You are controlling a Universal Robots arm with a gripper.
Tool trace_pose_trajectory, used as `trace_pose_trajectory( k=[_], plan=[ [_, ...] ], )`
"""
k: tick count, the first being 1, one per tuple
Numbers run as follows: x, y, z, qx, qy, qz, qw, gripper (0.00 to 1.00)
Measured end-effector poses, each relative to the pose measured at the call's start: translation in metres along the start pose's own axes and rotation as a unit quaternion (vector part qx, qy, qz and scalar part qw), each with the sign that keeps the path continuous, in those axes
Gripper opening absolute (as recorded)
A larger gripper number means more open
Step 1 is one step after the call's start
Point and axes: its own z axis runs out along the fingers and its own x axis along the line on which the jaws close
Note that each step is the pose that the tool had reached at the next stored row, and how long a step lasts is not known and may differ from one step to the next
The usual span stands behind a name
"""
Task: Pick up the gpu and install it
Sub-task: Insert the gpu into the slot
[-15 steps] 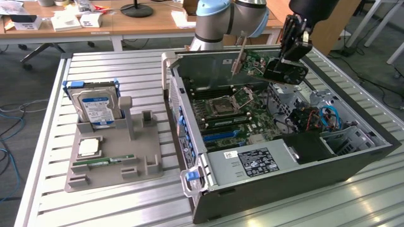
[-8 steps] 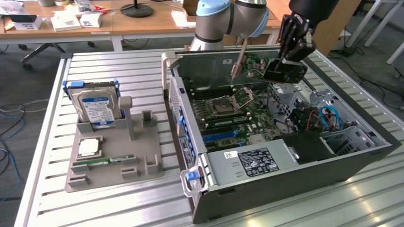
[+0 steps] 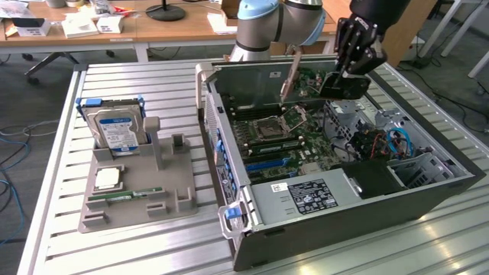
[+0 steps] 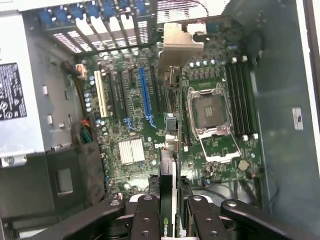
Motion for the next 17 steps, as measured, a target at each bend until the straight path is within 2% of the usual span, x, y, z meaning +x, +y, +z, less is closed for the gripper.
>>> trace_pose_trajectory(
  k=[4, 17],
  plan=[
    [0.0, 0.0, 0.0001, -0.0007, 0.0015, -0.029, 0.9996, 0.26],
    [0.0001, 0.0008, 0.001, -0.0004, 0.0017, -0.036, 0.9993, 0.26]
  ],
)
